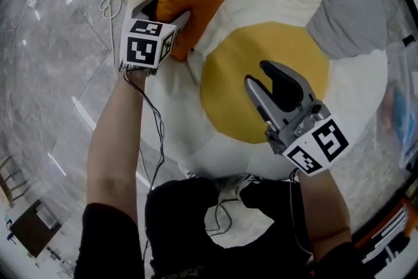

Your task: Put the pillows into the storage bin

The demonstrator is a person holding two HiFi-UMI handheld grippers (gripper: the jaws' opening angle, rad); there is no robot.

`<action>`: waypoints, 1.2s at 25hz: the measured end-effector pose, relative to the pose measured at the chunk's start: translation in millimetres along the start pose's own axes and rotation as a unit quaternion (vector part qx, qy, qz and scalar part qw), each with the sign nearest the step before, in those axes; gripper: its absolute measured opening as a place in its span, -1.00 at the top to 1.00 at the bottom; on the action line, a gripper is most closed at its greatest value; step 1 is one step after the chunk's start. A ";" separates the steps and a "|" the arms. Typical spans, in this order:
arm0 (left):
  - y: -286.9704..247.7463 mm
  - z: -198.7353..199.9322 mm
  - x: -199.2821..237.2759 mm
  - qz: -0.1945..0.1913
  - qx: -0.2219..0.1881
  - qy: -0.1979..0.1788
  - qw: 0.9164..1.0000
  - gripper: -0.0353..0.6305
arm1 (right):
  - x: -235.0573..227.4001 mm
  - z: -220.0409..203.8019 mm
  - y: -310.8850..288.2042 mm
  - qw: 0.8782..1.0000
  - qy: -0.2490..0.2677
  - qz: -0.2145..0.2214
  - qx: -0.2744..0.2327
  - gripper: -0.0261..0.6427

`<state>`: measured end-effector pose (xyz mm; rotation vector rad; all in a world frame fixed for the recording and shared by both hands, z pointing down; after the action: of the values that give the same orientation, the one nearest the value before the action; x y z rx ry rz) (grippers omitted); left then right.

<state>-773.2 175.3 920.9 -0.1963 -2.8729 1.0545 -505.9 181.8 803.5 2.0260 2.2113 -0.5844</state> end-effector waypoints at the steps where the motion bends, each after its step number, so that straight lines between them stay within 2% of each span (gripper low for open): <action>1: 2.7 -1.2 -2.6 0.002 -0.002 -0.003 1.000 -0.05 | -0.1 -1.0 1.6 1.000 -0.002 -0.002 0.002 0.43; 4: 13.2 -0.6 -13.4 -0.006 -0.004 -0.003 1.000 0.27 | -1.4 -3.9 9.4 1.000 -0.022 -0.010 0.005 0.45; 8: 38.6 8.1 -35.6 -0.023 -0.005 0.015 1.000 0.59 | -0.3 -6.6 23.6 0.997 -0.069 -0.034 0.001 0.48; 13: 75.8 1.7 -77.7 -0.064 0.052 -0.005 0.997 0.79 | 19.8 -2.0 57.5 0.986 -0.141 -0.093 0.005 0.54; 18: 118.5 15.0 -109.0 -0.099 0.069 0.015 0.993 0.84 | 37.6 27.3 88.6 0.982 -0.148 -0.112 0.040 0.56; 22: 156.8 38.1 -127.4 -0.117 0.072 0.053 0.989 0.85 | 42.7 73.0 108.5 0.979 -0.153 -0.129 0.038 0.56; 27: 222.1 94.0 -140.0 -0.131 0.034 0.112 0.984 0.86 | 47.6 133.4 120.4 0.978 -0.142 -0.149 0.033 0.56; 30: 272.5 138.8 -138.9 -0.138 0.003 0.122 0.983 0.86 | 58.3 177.0 128.9 0.978 -0.128 -0.162 0.025 0.56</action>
<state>-626.1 272.3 634.9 0.0679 -2.5827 0.9155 -421.0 184.0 593.5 1.5108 2.3953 -0.8833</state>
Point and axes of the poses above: the fingertips, and each gripper's own axes: y backward along the fingers, x to its left, z out of its top, the point moved 4 cm from there along y, backward along the fingers, and after that the axes turned 7 degrees about y, right-handed, at the moved point
